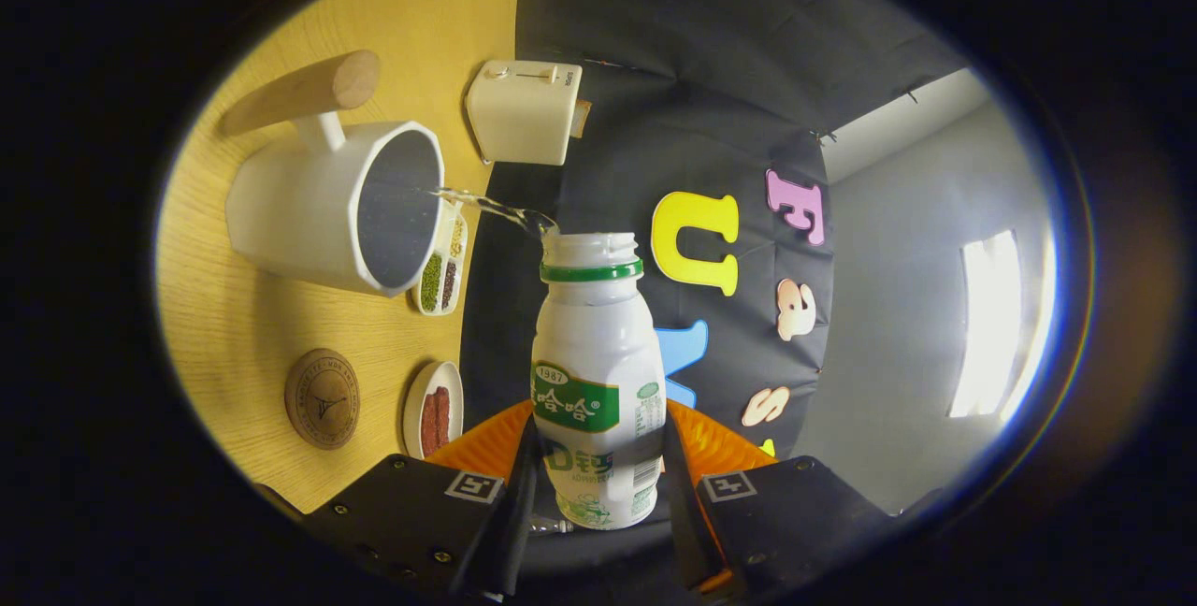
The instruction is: Take the bottle from table, then pour the juice into the cup, finally place the bottle on the coaster
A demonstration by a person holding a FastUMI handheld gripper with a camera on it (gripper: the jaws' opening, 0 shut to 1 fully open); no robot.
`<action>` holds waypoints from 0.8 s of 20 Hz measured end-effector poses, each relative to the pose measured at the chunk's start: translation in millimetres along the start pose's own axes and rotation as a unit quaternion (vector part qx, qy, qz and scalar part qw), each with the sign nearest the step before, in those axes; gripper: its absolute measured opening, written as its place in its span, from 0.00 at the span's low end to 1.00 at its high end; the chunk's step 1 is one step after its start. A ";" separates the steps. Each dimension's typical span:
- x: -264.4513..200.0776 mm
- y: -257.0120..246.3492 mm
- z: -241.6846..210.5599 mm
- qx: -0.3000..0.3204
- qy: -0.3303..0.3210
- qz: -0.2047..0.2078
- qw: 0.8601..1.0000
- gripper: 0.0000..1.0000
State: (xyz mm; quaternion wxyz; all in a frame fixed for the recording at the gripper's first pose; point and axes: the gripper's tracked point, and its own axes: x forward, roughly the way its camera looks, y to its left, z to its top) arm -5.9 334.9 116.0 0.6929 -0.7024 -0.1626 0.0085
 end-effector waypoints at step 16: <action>3.0 -0.7 1.2 -0.025 -0.002 -0.005 1.000 0.63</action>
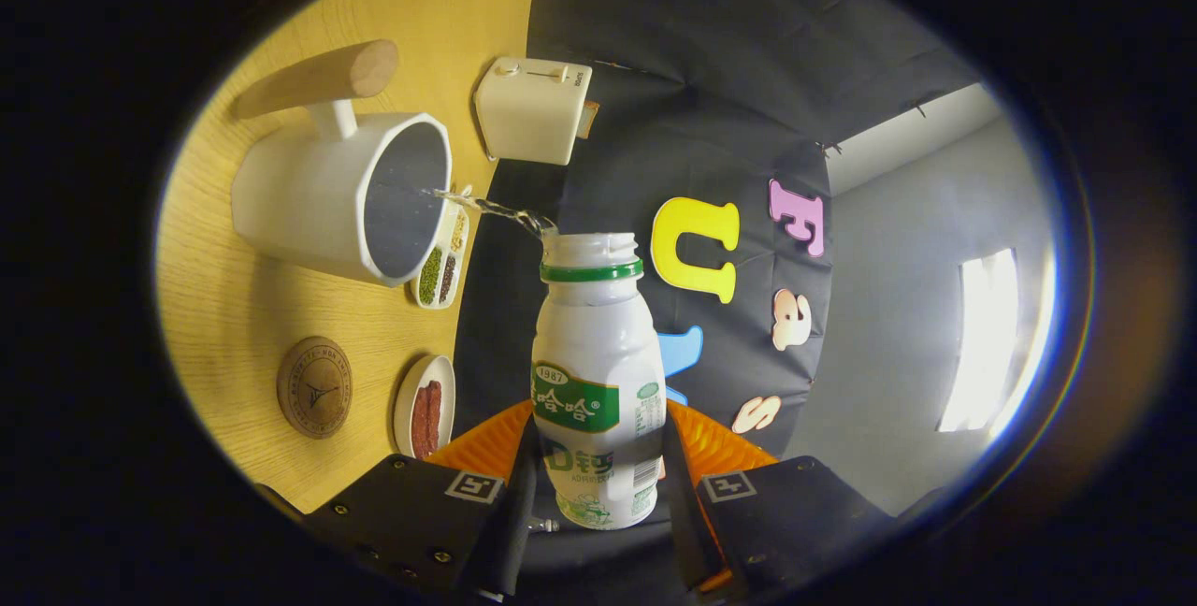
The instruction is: Take the bottle from table, then pour the juice into the cup, finally place the bottle on the coaster
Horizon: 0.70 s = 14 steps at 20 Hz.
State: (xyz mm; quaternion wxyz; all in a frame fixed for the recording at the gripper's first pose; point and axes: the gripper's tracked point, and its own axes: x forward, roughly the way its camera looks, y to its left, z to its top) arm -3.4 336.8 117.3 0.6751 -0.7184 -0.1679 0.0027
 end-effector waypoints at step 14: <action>1.4 0.0 0.9 -0.021 -0.003 -0.003 1.000 0.63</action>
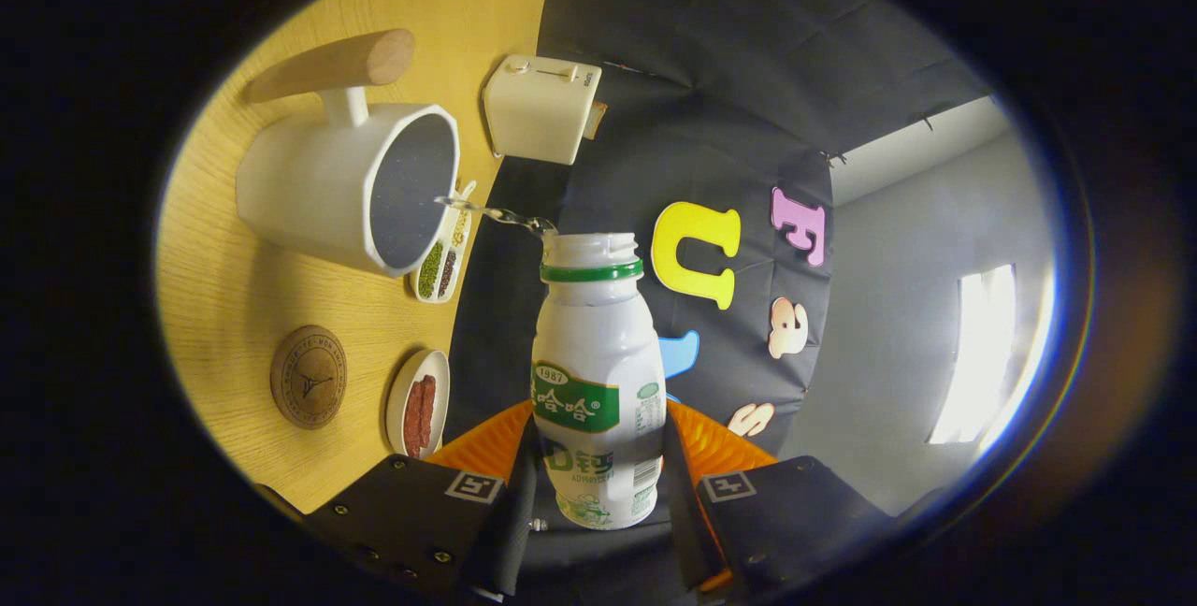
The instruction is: Take the bottle from table, then pour the juice into the cup, finally place the bottle on the coaster
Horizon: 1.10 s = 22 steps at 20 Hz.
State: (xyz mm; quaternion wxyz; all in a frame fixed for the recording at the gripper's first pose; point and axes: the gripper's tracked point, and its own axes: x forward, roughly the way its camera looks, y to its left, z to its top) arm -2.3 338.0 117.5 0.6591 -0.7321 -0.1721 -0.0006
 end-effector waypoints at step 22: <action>-0.7 -4.2 5.6 -0.055 -0.015 -0.018 0.998 0.63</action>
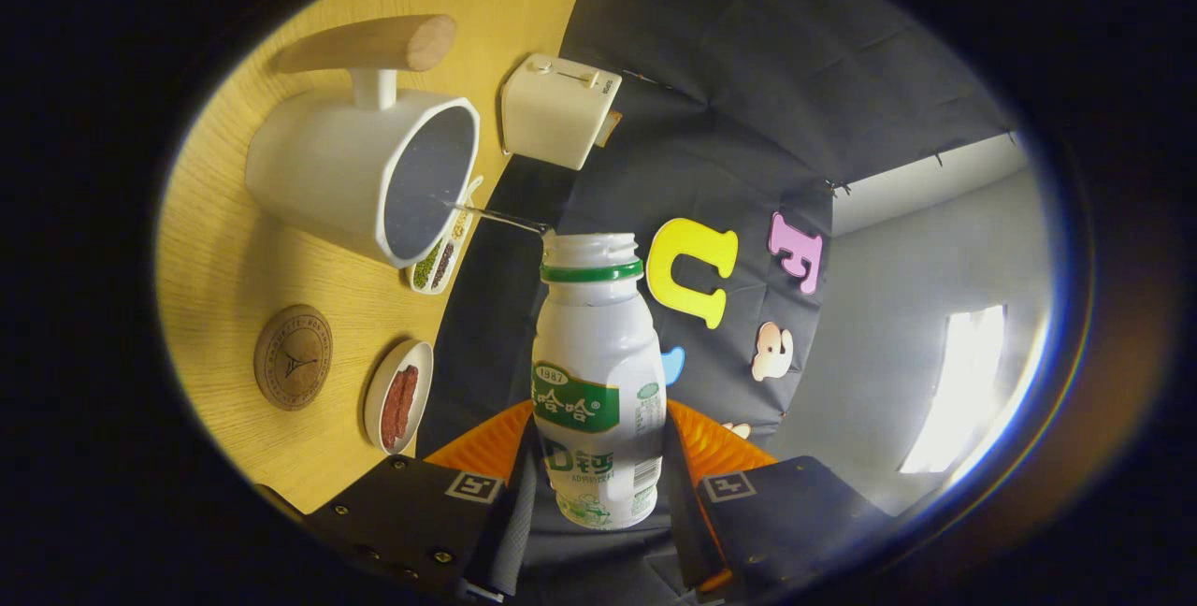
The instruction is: Take the bottle from table, then pour the juice into the cup, finally place the bottle on the coaster
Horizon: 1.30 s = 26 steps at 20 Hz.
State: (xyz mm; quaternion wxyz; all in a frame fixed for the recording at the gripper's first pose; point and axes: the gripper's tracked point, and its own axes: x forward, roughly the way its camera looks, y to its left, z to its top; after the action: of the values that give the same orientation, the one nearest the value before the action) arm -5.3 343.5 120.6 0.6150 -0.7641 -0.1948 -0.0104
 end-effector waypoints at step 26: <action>1.0 -5.1 14.1 -0.083 -0.030 -0.027 0.996 0.63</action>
State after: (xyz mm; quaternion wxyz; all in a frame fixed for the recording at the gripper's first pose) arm -9.1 358.0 122.3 0.5429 -0.8068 -0.2322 -0.0201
